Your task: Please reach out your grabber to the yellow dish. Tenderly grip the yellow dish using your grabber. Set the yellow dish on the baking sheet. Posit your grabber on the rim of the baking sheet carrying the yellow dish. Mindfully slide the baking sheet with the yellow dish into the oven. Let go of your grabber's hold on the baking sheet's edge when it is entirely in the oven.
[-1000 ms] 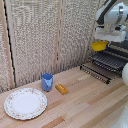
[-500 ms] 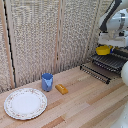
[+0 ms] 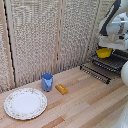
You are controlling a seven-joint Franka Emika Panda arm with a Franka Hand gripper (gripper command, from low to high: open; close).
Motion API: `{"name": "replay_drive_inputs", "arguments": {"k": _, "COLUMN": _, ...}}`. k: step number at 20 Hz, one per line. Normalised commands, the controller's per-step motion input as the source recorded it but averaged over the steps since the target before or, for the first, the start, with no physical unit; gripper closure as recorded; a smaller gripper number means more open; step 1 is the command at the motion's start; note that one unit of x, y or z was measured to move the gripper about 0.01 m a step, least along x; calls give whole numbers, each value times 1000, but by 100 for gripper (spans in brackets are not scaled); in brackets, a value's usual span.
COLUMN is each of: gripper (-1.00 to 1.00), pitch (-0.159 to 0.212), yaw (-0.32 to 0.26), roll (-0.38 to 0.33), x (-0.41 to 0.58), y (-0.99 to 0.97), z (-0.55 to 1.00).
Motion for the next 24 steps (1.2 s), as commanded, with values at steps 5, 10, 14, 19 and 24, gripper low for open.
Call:
{"name": "replay_drive_inputs", "arguments": {"k": 5, "gripper": 100, "pitch": 0, "yaw": 0, "roll": 3, "x": 0, "y": -107, "z": -5}}
{"name": "replay_drive_inputs", "arguments": {"k": 10, "gripper": -100, "pitch": 15, "yaw": -26, "roll": 0, "x": 18, "y": 0, "z": -1}}
{"name": "replay_drive_inputs", "arguments": {"k": 14, "gripper": -100, "pitch": 5, "yaw": -119, "roll": -7, "x": 247, "y": -56, "z": 144}}
{"name": "replay_drive_inputs", "arguments": {"k": 19, "gripper": -100, "pitch": 0, "yaw": -34, "roll": -23, "x": 357, "y": -33, "z": 570}}
{"name": "replay_drive_inputs", "arguments": {"k": 24, "gripper": -100, "pitch": 23, "yaw": 176, "roll": -80, "x": 167, "y": 195, "z": 691}}
